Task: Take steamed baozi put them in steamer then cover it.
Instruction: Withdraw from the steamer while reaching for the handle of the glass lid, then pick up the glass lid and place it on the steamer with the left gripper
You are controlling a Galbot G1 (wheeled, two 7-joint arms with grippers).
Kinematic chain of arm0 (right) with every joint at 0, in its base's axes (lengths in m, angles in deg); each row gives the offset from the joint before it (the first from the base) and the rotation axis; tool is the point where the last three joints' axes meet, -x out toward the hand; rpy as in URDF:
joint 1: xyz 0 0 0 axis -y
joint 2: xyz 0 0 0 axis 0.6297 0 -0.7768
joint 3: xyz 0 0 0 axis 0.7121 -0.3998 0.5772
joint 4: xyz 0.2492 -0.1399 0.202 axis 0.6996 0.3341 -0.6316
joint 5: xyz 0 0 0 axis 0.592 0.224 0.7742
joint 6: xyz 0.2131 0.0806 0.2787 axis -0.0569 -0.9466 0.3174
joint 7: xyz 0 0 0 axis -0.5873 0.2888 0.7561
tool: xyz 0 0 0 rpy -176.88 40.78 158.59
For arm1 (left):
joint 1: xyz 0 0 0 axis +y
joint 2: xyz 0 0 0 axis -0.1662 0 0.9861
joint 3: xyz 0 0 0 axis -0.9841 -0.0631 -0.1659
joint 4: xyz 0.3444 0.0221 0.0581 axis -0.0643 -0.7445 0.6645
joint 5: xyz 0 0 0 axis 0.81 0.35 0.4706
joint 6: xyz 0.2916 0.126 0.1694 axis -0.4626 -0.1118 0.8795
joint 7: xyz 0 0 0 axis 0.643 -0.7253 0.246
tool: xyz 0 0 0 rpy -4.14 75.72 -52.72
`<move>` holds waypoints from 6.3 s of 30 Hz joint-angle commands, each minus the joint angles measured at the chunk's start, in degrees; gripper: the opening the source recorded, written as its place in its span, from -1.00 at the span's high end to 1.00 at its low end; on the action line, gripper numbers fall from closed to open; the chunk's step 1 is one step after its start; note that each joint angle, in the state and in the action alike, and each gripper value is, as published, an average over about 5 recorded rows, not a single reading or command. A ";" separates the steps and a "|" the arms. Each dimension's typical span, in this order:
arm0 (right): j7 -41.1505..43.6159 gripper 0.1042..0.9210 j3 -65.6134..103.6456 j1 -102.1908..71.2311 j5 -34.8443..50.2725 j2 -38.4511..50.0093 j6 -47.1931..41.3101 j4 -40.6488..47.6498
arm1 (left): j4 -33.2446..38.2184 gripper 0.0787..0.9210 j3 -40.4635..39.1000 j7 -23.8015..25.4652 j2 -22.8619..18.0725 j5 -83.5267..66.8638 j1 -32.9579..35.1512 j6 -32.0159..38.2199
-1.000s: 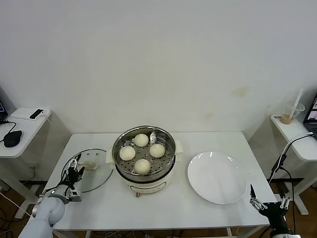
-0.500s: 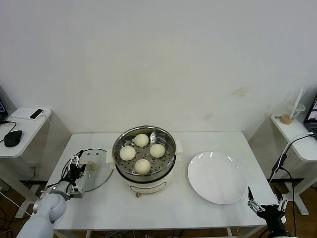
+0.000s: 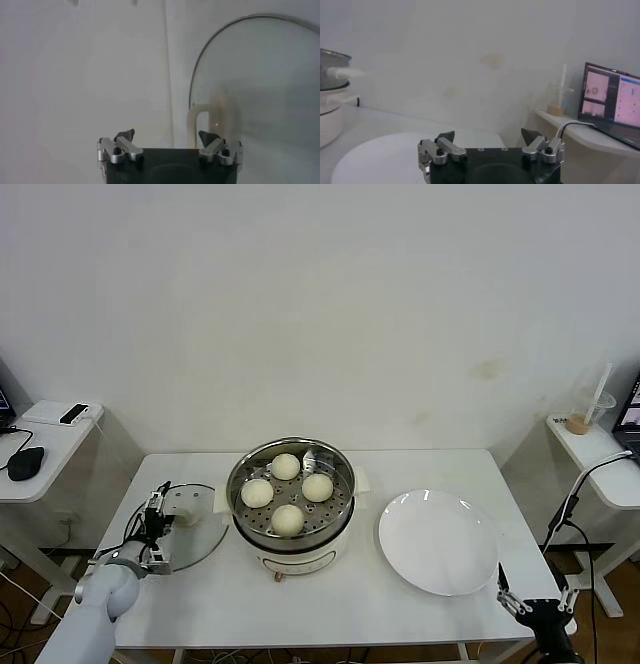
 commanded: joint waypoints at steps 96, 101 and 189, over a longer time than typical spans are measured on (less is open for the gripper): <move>-3.03 -0.76 -15.85 3.47 -20.20 -4.07 -1.70 -0.52 | 33.86 0.89 -15.98 19.49 -22.97 21.33 -0.18 -30.57; -3.05 -0.76 -16.51 3.68 -20.47 -4.22 -1.70 -0.01 | 33.03 0.89 -16.36 19.46 -24.39 22.28 -0.46 -30.61; -1.50 -0.76 -20.30 1.45 -18.69 -2.14 -2.11 -0.47 | 63.48 -0.77 -4.25 0.26 -17.39 -9.43 34.03 -15.55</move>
